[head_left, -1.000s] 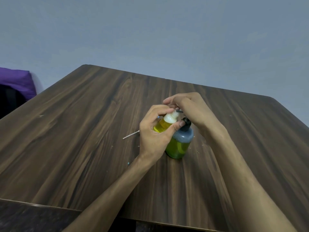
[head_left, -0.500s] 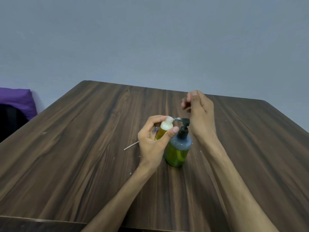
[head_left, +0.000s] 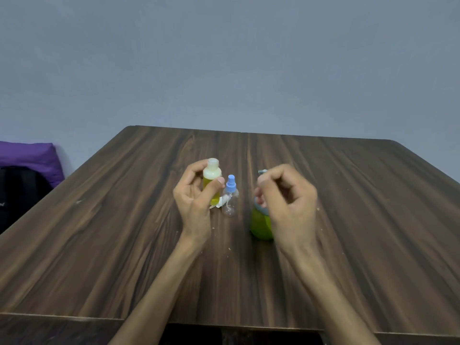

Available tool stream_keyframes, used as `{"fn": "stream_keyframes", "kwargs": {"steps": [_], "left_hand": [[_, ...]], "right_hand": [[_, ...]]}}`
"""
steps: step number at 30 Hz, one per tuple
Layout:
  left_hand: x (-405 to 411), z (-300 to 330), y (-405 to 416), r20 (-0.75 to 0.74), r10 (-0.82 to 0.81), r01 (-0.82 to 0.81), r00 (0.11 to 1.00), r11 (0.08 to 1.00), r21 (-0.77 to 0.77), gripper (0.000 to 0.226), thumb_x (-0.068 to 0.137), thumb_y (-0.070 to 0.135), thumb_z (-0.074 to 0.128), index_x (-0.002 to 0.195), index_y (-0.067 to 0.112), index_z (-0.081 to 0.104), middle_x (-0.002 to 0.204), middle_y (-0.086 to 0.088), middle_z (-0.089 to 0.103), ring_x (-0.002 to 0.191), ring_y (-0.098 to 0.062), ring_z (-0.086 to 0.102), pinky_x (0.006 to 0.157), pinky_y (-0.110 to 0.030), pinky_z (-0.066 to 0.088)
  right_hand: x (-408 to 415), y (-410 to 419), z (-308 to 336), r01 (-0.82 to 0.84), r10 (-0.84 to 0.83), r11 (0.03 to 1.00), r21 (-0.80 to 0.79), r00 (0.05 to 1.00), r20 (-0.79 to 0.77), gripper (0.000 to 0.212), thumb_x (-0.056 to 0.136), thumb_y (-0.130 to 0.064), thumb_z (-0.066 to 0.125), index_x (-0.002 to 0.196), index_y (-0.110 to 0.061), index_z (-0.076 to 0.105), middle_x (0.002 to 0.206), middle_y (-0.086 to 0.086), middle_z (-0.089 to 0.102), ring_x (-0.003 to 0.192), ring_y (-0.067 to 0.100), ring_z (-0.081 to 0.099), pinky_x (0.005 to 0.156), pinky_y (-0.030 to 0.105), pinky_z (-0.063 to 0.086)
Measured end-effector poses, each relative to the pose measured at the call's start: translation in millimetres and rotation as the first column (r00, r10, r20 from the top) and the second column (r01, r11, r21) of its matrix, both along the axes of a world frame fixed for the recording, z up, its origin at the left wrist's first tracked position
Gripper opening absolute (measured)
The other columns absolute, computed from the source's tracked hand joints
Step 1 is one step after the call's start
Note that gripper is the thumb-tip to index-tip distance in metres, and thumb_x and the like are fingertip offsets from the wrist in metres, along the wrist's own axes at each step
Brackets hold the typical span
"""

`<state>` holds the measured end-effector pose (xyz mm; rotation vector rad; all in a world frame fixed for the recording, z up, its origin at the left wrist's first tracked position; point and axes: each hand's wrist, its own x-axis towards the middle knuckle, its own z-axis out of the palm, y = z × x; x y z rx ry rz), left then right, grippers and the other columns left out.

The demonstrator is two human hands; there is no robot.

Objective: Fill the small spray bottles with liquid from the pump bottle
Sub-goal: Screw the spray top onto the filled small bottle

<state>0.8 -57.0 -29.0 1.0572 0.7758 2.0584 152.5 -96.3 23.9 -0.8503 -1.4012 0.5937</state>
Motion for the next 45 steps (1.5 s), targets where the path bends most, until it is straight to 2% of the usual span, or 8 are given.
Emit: {"fn": "stream_keyframes", "kwargs": {"steps": [7,13,19,25,33,37,40,45], "left_hand": [[-37.2,-13.0,-9.8,-0.052,0.105,-0.107,0.993,0.994,-0.036,0.036,0.072,0.020,0.076,0.107,0.009,0.073,0.100,-0.007,0.073,0.089,-0.027,0.065,0.076,-0.034,0.056],[-50.4,-28.6,-14.5,-0.074,0.162,-0.167,0.984,0.983,-0.071,0.032,0.070,0.019,0.074,0.102,0.019,0.076,0.102,-0.012,0.071,0.090,-0.034,0.062,0.078,-0.037,0.054],[-54.8,-33.2,-13.5,-0.088,0.219,-0.224,0.972,0.973,-0.058,0.029,0.071,0.021,0.073,0.098,0.031,0.079,0.108,-0.018,0.070,0.092,-0.037,0.063,0.079,-0.041,0.053],[-55.0,-33.8,-11.9,-0.096,0.251,-0.253,0.963,0.967,-0.014,0.028,0.072,0.018,0.072,0.097,0.031,0.079,0.111,-0.030,0.068,0.093,-0.043,0.063,0.082,-0.049,0.053],[-54.9,-41.8,-11.6,-0.164,0.307,-0.306,0.937,0.951,0.031,0.031,0.078,0.008,0.071,0.108,0.012,0.072,0.109,-0.019,0.070,0.105,-0.054,0.063,0.092,-0.070,0.051],[-52.4,-39.8,-15.4,-0.192,0.243,-0.243,0.951,0.970,0.023,0.029,0.080,0.009,0.070,0.108,0.010,0.071,0.108,-0.021,0.069,0.099,-0.052,0.065,0.084,-0.052,0.058],[-46.2,-35.5,-19.2,-0.187,0.153,-0.157,0.970,0.987,-0.010,0.028,0.082,0.021,0.069,0.108,0.011,0.071,0.099,-0.024,0.067,0.080,-0.031,0.067,0.066,-0.030,0.058],[-36.9,-26.5,-21.1,-0.190,0.097,-0.103,0.977,0.994,-0.022,0.029,0.082,0.025,0.071,0.104,0.007,0.069,0.086,-0.008,0.068,0.066,-0.017,0.063,0.055,-0.027,0.054]], "right_hand": [[-41.8,7.3,-50.9,0.110,-0.110,0.994,0.028,0.869,0.483,0.018,0.083,-0.012,0.063,0.096,-0.021,0.071,0.072,-0.008,0.067,0.064,0.012,0.063,0.063,0.033,0.053],[-72.7,28.4,-65.9,0.072,-0.008,0.997,-0.033,0.504,0.864,0.036,0.083,-0.006,0.058,0.118,-0.014,0.064,0.117,0.002,0.064,0.095,0.037,0.066,0.075,0.045,0.054],[-100.0,53.8,-71.3,0.103,0.086,0.988,-0.116,0.261,0.962,0.022,0.089,-0.008,0.068,0.111,-0.006,0.064,0.117,0.012,0.058,0.099,0.040,0.064,0.080,0.048,0.057],[-99.1,65.0,-76.0,0.070,0.028,0.996,-0.053,0.319,0.947,0.004,0.087,-0.004,0.057,0.085,-0.007,0.058,0.097,0.015,0.067,0.089,0.038,0.064,0.065,0.041,0.046],[-89.0,61.8,-62.5,0.026,-0.093,0.992,0.127,0.825,0.558,0.022,0.097,-0.015,0.061,0.113,-0.017,0.076,0.084,0.000,0.077,0.072,0.019,0.069,0.071,0.041,0.057],[-82.7,51.9,-49.0,0.068,-0.111,0.992,0.103,0.859,0.501,0.023,0.102,-0.029,0.056,0.116,-0.027,0.074,0.079,-0.009,0.074,0.071,0.012,0.067,0.071,0.040,0.056],[-74.5,44.9,-39.8,0.046,-0.084,0.995,0.090,0.872,0.482,0.025,0.102,-0.029,0.057,0.119,-0.028,0.076,0.081,-0.013,0.074,0.077,0.011,0.067,0.076,0.041,0.056],[-60.3,28.5,-36.0,0.013,-0.074,0.994,0.107,0.805,0.589,0.031,0.104,-0.033,0.053,0.127,-0.035,0.073,0.086,-0.012,0.074,0.076,0.009,0.056,0.070,0.030,0.048]]}}
